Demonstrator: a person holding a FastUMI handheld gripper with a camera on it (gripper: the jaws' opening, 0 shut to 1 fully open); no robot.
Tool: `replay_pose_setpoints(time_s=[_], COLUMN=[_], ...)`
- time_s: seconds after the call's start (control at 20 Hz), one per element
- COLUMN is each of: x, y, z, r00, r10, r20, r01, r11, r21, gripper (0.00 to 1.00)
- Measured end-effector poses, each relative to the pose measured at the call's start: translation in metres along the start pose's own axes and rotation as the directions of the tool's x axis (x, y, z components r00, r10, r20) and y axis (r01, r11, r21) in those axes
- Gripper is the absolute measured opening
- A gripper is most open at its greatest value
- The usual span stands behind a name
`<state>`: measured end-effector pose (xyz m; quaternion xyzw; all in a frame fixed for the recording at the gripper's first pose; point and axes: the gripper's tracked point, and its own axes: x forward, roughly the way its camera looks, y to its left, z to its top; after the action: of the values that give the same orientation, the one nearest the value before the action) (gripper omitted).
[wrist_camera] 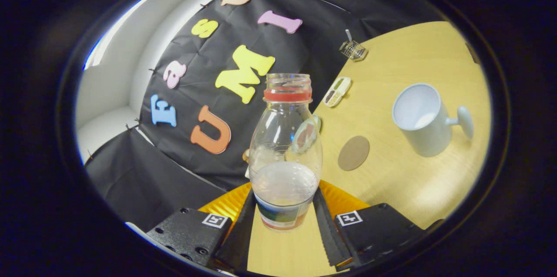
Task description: Take the bottle from table, then pour the juice into the cup, finally place the bottle on the coaster
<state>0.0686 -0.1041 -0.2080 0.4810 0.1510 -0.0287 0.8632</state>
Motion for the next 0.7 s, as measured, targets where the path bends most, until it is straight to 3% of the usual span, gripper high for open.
replay_pose_setpoints(time_s=[0.2, 0.5, 0.7], x=[0.004, 0.009, 0.010], y=[-0.002, 0.000, 0.001], z=[-0.001, -0.003, -0.005], r00=[1.000, 0.998, 0.997], r10=[0.022, 0.066, 0.080], r20=[-0.008, -0.011, -0.022], r01=[-0.021, -0.060, -0.067], r11=[0.992, 0.948, 0.929], r21=[0.127, 0.312, 0.365], gripper=[0.76, 0.75, 0.76])
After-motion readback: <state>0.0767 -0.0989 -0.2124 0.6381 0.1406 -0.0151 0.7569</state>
